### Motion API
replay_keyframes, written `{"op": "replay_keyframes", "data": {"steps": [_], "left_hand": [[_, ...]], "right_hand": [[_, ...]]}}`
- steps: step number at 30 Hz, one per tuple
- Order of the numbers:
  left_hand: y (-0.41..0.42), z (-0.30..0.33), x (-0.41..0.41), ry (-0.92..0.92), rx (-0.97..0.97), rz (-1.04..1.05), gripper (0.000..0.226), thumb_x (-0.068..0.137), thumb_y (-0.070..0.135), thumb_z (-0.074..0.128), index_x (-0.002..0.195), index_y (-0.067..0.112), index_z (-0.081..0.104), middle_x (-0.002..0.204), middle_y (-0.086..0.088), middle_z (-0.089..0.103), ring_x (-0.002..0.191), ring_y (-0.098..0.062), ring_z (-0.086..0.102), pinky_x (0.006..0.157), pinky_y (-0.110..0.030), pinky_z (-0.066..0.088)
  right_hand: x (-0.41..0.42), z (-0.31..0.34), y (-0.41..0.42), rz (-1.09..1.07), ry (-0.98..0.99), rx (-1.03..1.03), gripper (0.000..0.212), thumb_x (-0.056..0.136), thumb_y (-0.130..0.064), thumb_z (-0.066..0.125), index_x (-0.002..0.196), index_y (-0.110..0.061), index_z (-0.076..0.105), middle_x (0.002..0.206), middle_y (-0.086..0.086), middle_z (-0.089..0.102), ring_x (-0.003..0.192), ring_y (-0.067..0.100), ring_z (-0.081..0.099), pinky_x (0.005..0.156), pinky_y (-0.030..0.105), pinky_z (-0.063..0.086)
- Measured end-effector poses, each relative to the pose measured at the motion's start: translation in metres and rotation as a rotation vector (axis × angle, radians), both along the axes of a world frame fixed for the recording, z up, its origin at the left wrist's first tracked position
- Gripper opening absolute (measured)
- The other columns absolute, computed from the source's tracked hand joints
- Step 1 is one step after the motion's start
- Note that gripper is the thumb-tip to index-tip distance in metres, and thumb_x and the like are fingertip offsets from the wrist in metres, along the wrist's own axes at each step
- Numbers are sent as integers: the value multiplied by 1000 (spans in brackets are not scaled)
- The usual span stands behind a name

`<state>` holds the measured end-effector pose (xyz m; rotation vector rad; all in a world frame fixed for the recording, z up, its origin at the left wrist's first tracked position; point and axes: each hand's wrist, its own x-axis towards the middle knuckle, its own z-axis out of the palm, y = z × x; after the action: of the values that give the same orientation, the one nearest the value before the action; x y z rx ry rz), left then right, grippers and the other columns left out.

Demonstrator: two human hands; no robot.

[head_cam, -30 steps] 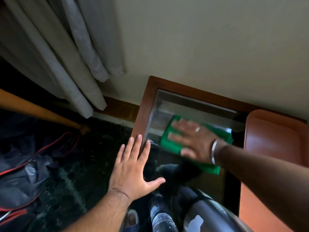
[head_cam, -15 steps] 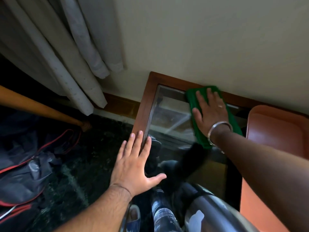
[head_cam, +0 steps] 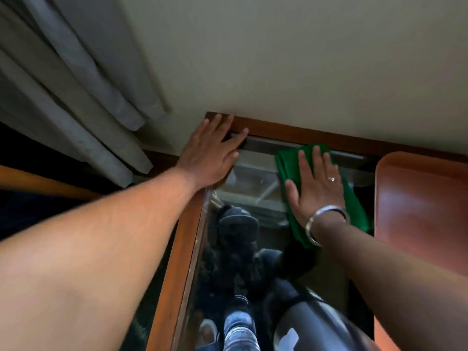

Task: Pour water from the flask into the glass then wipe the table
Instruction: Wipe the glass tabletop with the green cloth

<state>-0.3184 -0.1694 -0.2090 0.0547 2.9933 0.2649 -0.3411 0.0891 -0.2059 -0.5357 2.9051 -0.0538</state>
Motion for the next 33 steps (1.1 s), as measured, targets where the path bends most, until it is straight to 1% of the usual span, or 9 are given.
{"op": "replay_keyframes", "data": {"steps": [3,7,9,14,18,21,28,30,33], "left_hand": [[-11,-14,1,-10,97,5,54,103,45,23,157,37,24,169,-10,13,154,-33,8,123,-43,0],[-12,-11,0,-2,148,-5,55,101,45,28,154,35,34,167,-11,20,153,-36,15,123,-44,5],[-13,-10,1,-9,169,8,55,100,45,29,154,35,35,167,-10,20,153,-35,15,123,-43,5],[-14,-10,-1,-5,202,-8,54,99,47,33,151,34,40,166,-12,22,152,-37,16,122,-44,7],[-15,-14,1,-13,210,-13,53,101,51,28,153,39,34,168,-9,16,154,-33,9,122,-41,0],[-13,-12,-1,-62,166,-1,50,107,47,28,156,41,24,170,-9,7,155,-32,-1,122,-42,-5],[61,8,124,8,147,371,72,102,49,35,161,25,0,168,-16,-2,154,-34,-7,124,-47,-7],[77,4,170,-91,134,313,84,98,62,30,160,14,1,167,-16,1,155,-32,-2,125,-45,-3],[77,-4,187,-106,34,207,101,85,69,38,156,0,19,164,-20,12,152,-36,15,123,-48,9]], "right_hand": [[16,3,-37,55,41,-9,76,87,-49,33,152,-11,22,160,21,17,145,40,15,116,50,15],[82,3,-40,1370,-242,-186,68,83,-43,55,144,-16,43,154,13,36,141,36,30,115,51,22],[58,5,-36,1575,-311,-175,60,86,-41,60,141,-20,50,153,8,41,141,32,35,116,49,27],[39,8,-61,1066,-118,-158,60,88,-45,53,144,-25,45,156,7,36,142,33,31,116,48,24],[110,-3,-72,1492,-300,-220,63,85,-41,58,144,-21,45,156,6,36,143,31,29,118,48,20],[72,-1,-47,1432,-286,-227,62,86,-44,57,143,-25,46,155,4,36,143,29,29,118,46,16],[-15,6,-14,-189,10,8,72,92,-48,31,154,-16,18,161,18,12,147,37,12,119,48,14],[13,3,-28,-19,26,-16,74,89,-49,32,152,-11,23,159,21,19,145,40,17,117,51,19],[77,3,6,814,-102,-88,74,84,-51,45,150,-20,30,158,12,28,145,33,23,117,50,19]]}}
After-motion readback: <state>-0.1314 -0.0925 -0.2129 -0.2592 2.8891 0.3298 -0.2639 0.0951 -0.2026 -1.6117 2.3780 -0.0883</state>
